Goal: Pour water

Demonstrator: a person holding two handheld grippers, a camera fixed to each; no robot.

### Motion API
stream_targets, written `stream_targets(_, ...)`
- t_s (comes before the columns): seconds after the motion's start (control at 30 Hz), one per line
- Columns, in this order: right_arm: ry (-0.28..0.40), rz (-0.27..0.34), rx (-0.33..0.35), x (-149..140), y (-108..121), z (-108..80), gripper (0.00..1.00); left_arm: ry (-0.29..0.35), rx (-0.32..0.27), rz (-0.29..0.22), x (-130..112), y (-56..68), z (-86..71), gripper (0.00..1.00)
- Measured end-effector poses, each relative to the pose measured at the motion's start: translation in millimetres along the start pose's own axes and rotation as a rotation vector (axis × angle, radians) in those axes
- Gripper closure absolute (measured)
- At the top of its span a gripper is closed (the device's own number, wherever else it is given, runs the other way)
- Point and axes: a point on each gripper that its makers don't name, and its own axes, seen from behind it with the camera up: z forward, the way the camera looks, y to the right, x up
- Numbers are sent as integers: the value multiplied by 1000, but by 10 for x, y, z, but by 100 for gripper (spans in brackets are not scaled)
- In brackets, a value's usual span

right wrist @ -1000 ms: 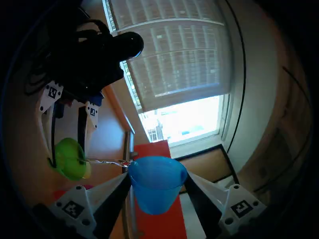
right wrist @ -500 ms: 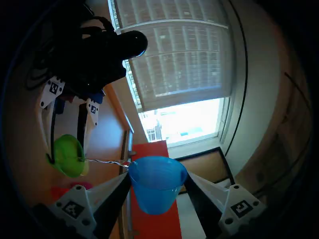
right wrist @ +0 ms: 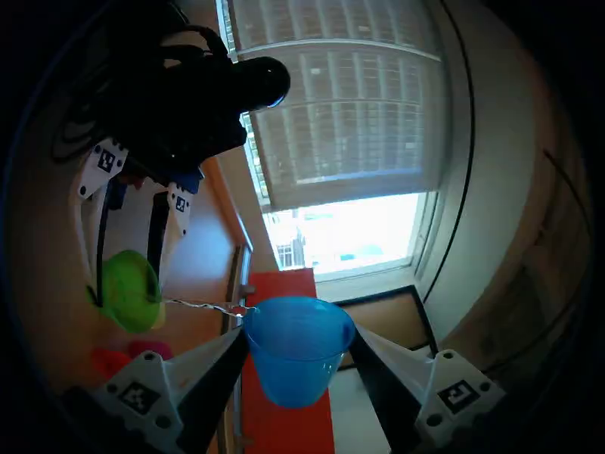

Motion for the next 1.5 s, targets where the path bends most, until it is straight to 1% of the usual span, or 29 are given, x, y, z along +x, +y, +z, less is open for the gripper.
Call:
stream_targets(0.7,-3,-63,-15,1,57,1,8,2,6,1,-24,-6,-8,12)
stream_targets(1.37,-4,-126,-21,23,45,26,8,5,7,2,-23,-1,-15,12)
stream_targets(1.5,-4,-139,-21,38,49,29,8,5,10,3,-25,-15,-21,12)
